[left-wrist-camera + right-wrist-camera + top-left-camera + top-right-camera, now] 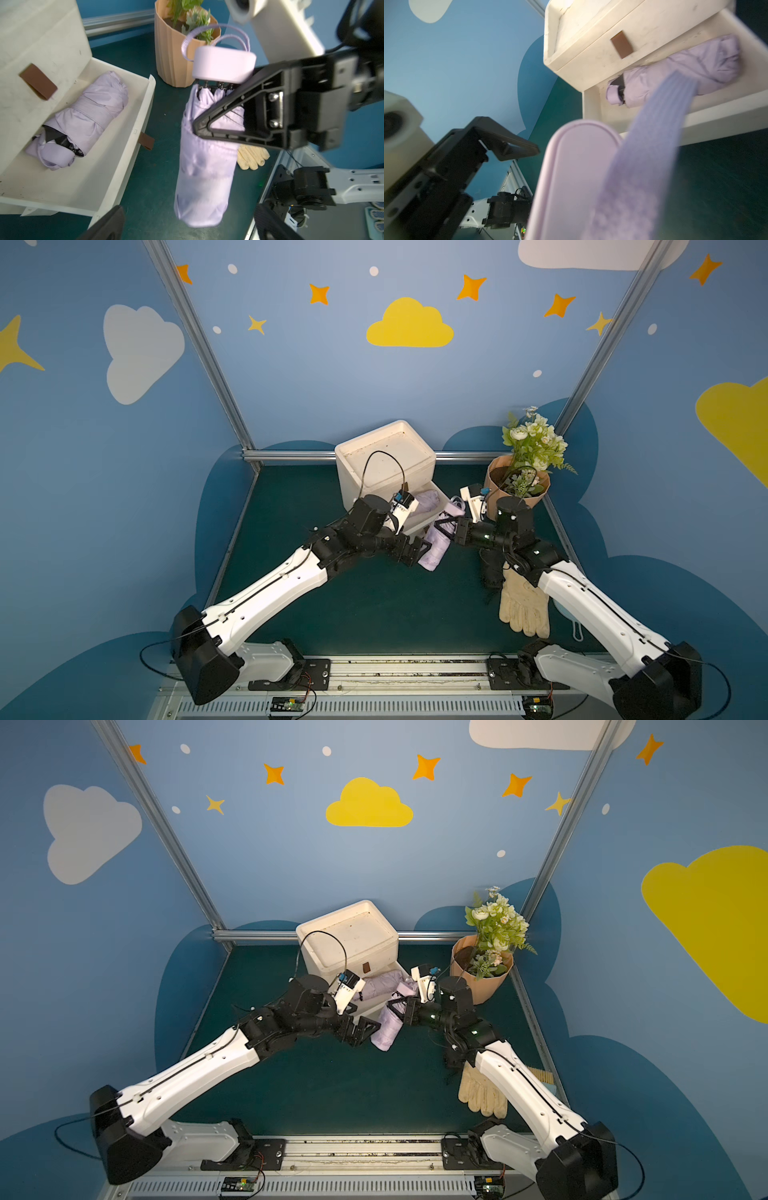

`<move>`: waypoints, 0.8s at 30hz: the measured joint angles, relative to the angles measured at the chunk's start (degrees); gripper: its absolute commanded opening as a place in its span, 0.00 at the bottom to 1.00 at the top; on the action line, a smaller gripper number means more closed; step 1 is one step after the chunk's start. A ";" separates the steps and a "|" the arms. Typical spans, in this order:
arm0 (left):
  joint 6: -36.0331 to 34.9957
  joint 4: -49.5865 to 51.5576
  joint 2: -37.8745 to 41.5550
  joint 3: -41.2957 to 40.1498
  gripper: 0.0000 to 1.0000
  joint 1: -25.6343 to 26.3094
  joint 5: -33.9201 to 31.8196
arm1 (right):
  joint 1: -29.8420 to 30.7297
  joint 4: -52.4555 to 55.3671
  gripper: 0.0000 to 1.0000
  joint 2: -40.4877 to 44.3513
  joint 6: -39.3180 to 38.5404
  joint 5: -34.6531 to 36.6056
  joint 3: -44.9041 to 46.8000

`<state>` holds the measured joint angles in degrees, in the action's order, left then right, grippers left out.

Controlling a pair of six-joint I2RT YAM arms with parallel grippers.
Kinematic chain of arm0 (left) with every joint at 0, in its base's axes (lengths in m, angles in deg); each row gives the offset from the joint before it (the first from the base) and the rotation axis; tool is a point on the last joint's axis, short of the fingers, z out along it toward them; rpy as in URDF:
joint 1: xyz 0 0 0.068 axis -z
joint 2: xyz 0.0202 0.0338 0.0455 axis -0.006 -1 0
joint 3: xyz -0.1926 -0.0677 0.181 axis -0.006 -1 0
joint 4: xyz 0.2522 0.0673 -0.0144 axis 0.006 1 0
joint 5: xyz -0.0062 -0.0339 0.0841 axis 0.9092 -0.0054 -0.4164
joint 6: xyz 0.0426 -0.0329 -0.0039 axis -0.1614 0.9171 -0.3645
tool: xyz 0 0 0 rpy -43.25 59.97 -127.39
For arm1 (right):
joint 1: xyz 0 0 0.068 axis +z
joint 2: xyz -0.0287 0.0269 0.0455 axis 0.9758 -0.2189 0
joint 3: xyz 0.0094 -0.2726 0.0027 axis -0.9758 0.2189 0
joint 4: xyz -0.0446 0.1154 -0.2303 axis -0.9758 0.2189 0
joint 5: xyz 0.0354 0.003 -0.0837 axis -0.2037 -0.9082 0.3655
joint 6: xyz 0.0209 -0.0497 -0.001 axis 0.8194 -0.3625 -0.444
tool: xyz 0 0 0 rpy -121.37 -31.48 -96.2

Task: Place the umbrella in the drawer by color
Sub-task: Pick up the umbrella from the center of the board.

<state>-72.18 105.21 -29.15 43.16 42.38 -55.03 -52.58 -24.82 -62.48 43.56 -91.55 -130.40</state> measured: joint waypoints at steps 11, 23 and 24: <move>3.10 -10.29 3.06 -3.87 1.00 -9.35 27.08 | -9.31 -4.74 0.08 3.52 -1.05 -20.41 2.89; 8.44 -21.49 -5.62 -4.70 0.99 -5.49 42.51 | -6.58 -17.22 0.08 6.49 4.13 -31.45 2.89; 8.48 -21.68 -5.92 -4.70 0.98 -4.96 42.86 | -6.19 -17.86 0.08 6.40 4.44 -31.76 2.86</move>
<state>-63.70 83.52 -35.08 38.46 37.42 -12.17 -58.77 -42.68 -56.08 48.00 -123.31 -127.54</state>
